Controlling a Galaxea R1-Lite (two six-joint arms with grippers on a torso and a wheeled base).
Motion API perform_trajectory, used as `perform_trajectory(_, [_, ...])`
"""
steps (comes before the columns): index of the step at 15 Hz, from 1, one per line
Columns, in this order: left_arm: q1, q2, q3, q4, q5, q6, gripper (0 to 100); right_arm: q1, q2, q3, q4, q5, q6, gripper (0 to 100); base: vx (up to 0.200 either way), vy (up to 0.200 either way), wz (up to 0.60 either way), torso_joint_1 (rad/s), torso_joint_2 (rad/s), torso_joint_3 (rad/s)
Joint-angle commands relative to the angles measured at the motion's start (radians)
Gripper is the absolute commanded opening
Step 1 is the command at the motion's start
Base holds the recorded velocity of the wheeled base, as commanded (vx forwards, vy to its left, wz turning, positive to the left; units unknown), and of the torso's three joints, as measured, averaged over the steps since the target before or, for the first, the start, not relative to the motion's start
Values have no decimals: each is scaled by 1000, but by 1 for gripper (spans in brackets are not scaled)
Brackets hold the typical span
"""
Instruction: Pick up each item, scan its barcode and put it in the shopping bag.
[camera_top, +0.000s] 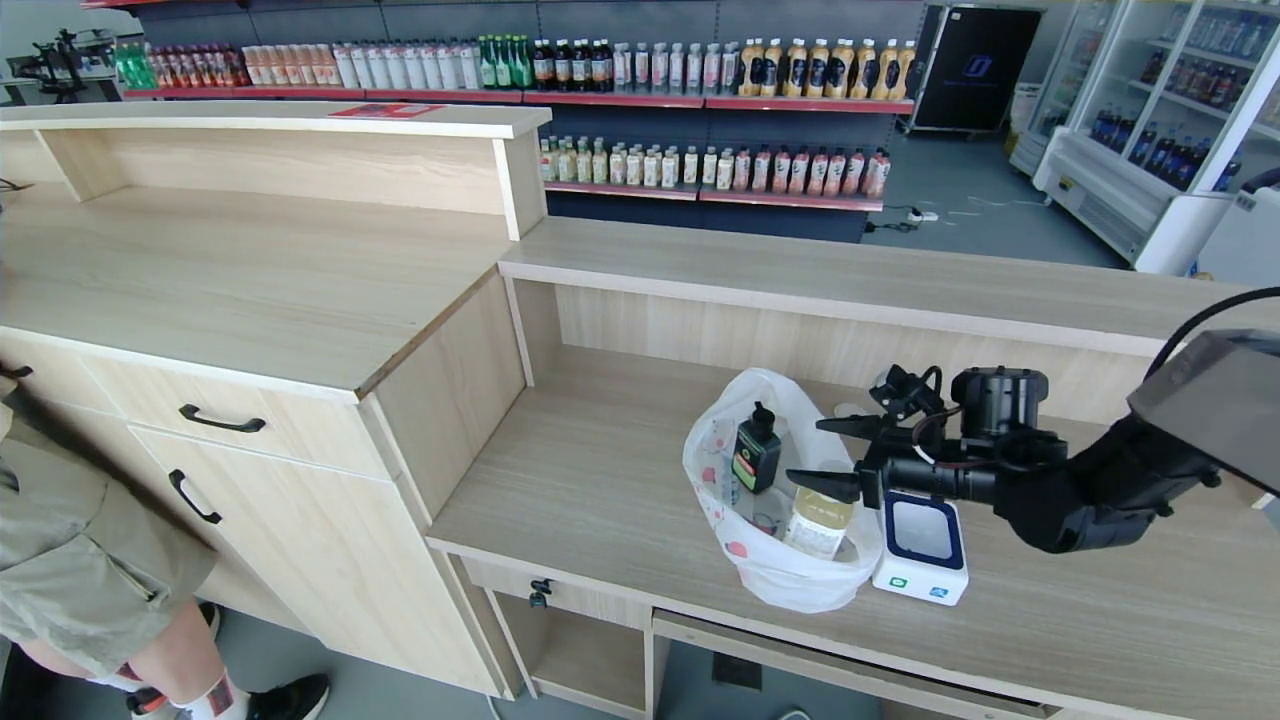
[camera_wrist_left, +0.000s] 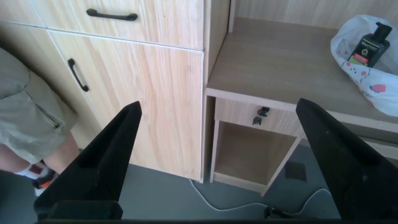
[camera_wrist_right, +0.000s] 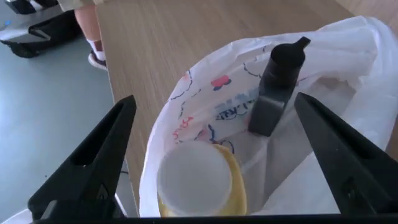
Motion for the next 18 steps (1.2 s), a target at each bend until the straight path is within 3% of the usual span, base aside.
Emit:
perform_trajectory(1, [1,2,0,-1,0,0,100,-87,-291,178,57,-146,-9,100,0,0,0,0,0,0])
perform_trajectory(2, [1,2,0,0,0,0,100,-104,-349,209,94,-203,-21,100,0,0,0,0,0,0])
perform_trajectory(4, [1,2,0,0,0,0,100,-127,-430,233,164,-222,-38,100,0,0,0,0,0,0])
perform_trajectory(7, [1,2,0,0,0,0,100,-165,-490,261,160,-238,-107,100,0,0,0,0,0,0])
perform_trajectory(9, [1,2,0,-1,0,0,100,-193,-531,259,163,-297,-118,100,0,0,-600,-2,-7,2])
perform_trajectory(10, [1,2,0,-1,0,0,100,-197,-565,255,163,-380,-101,100,0,0,-600,-2,-2,7])
perform_trajectory(13, [1,2,0,0,0,0,100,-201,-634,267,164,-465,-16,100,0,0,-600,7,5,-4])
perform_trajectory(14, [1,2,0,0,0,0,100,-214,-683,308,166,-511,17,100,0,0,-600,-7,2,2])
perform_trajectory(18, [1,2,0,0,0,0,100,-217,-849,532,92,-530,148,100,0,0,0,0,0,0])
